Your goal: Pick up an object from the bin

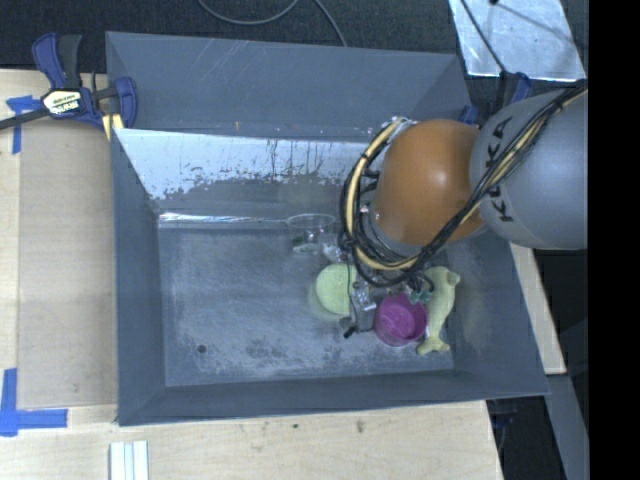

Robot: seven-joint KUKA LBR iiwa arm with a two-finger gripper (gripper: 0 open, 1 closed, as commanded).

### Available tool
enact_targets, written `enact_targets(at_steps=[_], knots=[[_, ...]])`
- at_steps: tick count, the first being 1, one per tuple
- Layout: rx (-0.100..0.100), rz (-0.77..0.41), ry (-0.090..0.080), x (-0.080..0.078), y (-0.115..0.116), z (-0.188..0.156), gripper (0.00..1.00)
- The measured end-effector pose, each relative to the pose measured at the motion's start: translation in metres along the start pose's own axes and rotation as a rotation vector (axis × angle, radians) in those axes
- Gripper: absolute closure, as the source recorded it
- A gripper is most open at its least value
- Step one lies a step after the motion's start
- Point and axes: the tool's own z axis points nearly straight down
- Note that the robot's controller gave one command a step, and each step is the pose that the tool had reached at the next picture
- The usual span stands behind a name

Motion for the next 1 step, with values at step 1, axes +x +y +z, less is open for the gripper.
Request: enact_targets(at_steps=[1], knots=[[-0.001, -0.061, 0.005, -0.0024, -0.0258, 0.0309, 0.0]])
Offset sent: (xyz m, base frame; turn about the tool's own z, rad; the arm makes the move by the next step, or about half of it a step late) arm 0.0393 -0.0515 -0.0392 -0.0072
